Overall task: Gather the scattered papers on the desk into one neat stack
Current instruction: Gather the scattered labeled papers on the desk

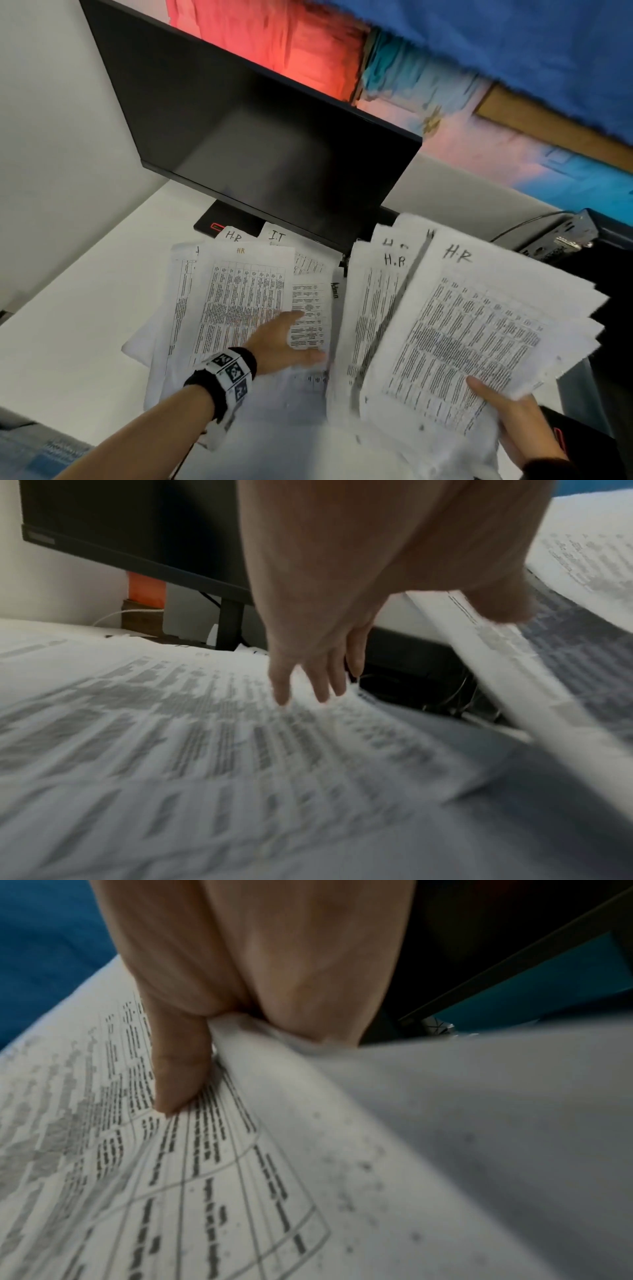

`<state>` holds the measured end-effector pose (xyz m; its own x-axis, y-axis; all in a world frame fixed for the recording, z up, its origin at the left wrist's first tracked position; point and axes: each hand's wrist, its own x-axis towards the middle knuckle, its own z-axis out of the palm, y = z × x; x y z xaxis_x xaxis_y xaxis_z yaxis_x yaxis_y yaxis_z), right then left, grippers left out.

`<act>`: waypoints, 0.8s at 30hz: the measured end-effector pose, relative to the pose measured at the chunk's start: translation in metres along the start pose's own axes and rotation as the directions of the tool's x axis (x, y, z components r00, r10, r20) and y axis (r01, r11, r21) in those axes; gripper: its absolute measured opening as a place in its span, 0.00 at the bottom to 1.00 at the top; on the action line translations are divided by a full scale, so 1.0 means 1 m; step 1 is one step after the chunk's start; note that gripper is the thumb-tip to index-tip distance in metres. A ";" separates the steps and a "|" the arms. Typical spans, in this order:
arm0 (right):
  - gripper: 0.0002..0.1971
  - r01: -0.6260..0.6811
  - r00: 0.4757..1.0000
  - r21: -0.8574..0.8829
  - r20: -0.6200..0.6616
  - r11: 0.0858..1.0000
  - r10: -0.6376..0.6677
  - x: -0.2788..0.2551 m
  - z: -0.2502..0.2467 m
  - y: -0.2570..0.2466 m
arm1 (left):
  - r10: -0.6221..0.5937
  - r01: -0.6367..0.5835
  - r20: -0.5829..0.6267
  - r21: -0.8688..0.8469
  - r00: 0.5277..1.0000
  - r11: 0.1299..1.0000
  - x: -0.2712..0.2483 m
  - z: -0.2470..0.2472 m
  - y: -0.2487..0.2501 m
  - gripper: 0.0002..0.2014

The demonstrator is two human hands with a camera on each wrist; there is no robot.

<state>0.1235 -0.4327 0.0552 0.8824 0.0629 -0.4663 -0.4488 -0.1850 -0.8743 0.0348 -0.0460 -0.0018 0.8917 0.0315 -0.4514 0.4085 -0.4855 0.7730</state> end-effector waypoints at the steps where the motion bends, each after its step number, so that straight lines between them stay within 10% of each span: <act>1: 0.42 0.033 0.999 0.023 0.018 0.999 -0.034 0.000 0.000 -0.004 | 0.050 -0.047 0.024 -0.133 0.998 0.990 -0.004 0.001 0.016 0.69; 7: 0.31 0.168 0.959 0.287 0.175 0.943 -0.224 -0.014 0.053 -0.048 | 0.322 -0.336 -0.119 -0.502 0.939 0.797 -0.016 -0.007 0.108 0.44; 14: 0.32 0.476 0.872 0.286 -0.028 0.832 -0.490 -0.017 0.101 -0.075 | 0.295 -0.510 -0.466 -0.451 0.835 0.733 -0.028 -0.026 0.143 0.25; 24: 0.32 0.429 0.885 0.136 0.138 0.893 -0.445 0.006 0.122 -0.053 | 0.268 -0.554 -0.557 -0.444 0.786 0.704 -0.037 -0.035 0.125 0.34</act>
<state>0.1360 -0.3029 0.0825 0.9609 0.2736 -0.0417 -0.0420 -0.0050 -0.9991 0.0600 -0.0774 0.1273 0.9187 0.3819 0.1006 -0.1204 0.0282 0.9923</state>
